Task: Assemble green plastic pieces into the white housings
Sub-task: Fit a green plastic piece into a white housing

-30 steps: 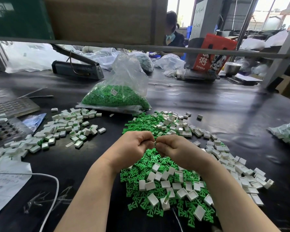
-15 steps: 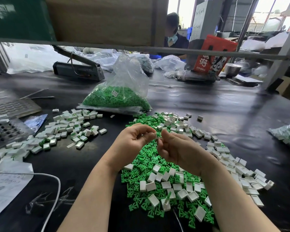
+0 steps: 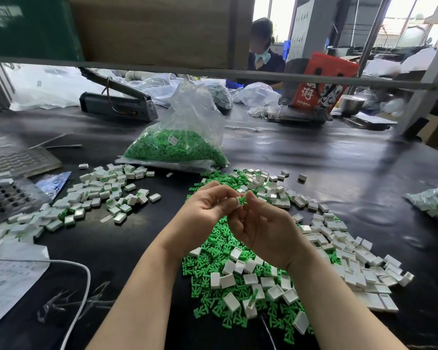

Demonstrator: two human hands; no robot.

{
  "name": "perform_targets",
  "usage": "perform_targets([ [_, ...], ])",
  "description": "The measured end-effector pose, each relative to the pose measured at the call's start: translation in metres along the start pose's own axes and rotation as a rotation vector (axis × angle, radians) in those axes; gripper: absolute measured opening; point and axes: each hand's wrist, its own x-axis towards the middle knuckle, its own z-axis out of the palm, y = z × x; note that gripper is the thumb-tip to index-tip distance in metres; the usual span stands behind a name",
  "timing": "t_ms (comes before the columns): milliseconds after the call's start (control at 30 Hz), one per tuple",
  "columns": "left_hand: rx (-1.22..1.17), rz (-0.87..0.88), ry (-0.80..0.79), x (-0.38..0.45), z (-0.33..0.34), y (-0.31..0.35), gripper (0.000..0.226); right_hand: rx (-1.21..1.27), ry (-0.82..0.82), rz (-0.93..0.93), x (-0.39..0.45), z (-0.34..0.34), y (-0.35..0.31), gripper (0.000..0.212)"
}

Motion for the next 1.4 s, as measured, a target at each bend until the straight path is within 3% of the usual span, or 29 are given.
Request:
perform_targets([
  [433, -0.061, 0.004, -0.032, 0.0008, -0.0006, -0.0025, 0.016, -0.072, 0.006, -0.032, 0.0013, 0.0031, 0.0011, 0.029],
  [900, -0.155, -0.015, -0.012, 0.0012, 0.0042, -0.0022, 0.014, 0.006, -0.094, -0.069, 0.0013, -0.0010, 0.0013, 0.035],
  [1400, -0.147, 0.003, 0.003, 0.0013, 0.0049, -0.0004, 0.017, 0.072, -0.061, -0.107, 0.0032, -0.0002, 0.0050, 0.040],
])
